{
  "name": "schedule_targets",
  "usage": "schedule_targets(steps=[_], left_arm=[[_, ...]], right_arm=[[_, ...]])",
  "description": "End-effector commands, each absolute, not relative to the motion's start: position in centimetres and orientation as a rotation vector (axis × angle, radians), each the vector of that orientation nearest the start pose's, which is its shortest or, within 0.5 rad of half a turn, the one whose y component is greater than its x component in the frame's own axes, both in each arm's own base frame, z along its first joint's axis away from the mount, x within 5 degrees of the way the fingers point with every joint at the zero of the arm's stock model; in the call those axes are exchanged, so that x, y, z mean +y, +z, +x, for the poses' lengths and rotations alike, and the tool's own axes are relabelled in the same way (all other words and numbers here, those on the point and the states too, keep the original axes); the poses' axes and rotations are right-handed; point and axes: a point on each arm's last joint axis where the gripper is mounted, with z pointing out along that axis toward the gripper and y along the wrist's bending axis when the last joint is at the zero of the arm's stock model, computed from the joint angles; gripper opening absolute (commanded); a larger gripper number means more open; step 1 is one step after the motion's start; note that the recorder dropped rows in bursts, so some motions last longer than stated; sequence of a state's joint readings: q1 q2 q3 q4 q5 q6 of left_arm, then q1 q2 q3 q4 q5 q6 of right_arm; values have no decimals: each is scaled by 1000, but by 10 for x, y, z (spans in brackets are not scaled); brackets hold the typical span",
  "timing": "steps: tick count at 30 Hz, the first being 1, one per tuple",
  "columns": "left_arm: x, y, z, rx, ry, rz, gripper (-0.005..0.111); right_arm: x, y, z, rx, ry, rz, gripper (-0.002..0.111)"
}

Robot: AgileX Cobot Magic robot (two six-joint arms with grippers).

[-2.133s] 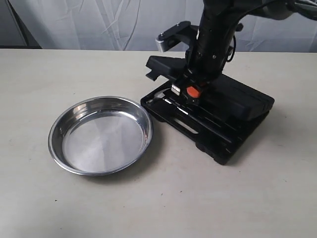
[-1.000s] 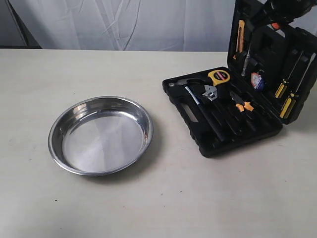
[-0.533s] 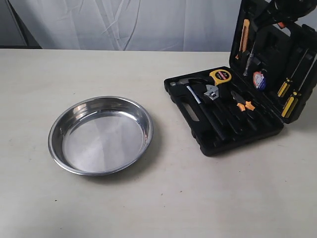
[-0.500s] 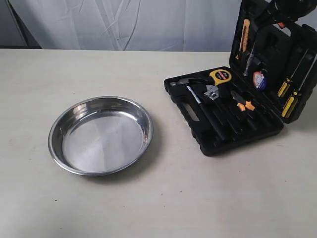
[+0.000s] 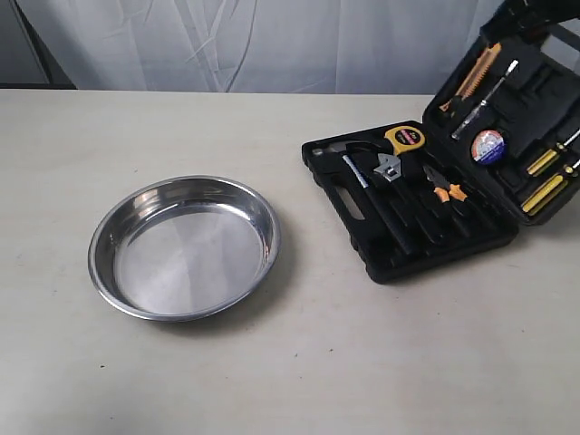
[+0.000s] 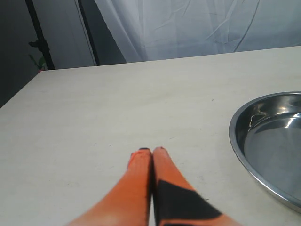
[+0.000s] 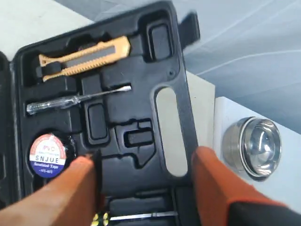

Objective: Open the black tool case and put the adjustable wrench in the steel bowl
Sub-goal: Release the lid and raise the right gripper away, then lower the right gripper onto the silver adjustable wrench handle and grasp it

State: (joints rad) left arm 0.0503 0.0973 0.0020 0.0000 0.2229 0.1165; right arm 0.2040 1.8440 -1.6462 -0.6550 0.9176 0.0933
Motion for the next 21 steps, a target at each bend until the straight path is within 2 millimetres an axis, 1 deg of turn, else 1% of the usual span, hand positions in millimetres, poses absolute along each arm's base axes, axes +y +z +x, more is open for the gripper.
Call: schedule_targets(steps=[1,3,4,6,7,8,9,10,11,12,13,14,15,16,17,18,19,20,21], left_arm=[[3,189,62,1785,114,58,0],[3,189,62,1785,114,58,0],[3,189,62,1785,114,58,0],[3,189,62,1785,114,58,0],[3,189,62,1785,114,58,0],[3,189,62,1785,114,58,0],[3,189,62,1785,114,58,0],[3,189,62,1785,114,58,0],[3,189,62,1785,114,58,0],[3,189,62,1785,114,58,0],[3,189,62,1785,114,58,0],[3,189,62,1785,114,58,0],[3,189,62,1785,114,58,0],[3,189,62,1785,114,58,0],[3,189,62,1785,114,58,0],[3,189,62,1785,114,58,0],[3,189,62,1785,114,58,0],[3,189,62,1785,114,58,0],[3,189,62,1785,114,58,0]], right_arm=[[37,323,411,2401,-652,-315,47],[43,321,408,2445,-519,-267,35],[48,318,407,2472,-436,-260,26],[58,313,405,2514,-285,-299,7],[63,310,404,2531,-216,-319,-1],[67,307,403,2542,-153,-330,0],[75,302,402,2543,-53,-365,0],[78,299,402,2538,-11,-388,0],[85,290,403,2528,79,-449,0],[89,284,405,2536,128,-460,0],[96,266,409,2589,225,-448,0],[99,258,410,2621,265,-433,0],[106,237,414,2675,344,-401,0],[110,228,417,2689,363,-395,0],[120,213,422,2690,371,-400,0],[128,202,423,2682,382,-455,0],[136,197,421,2678,421,-566,0],[144,194,411,2707,477,-728,0],[144,193,407,2748,498,-756,0]])
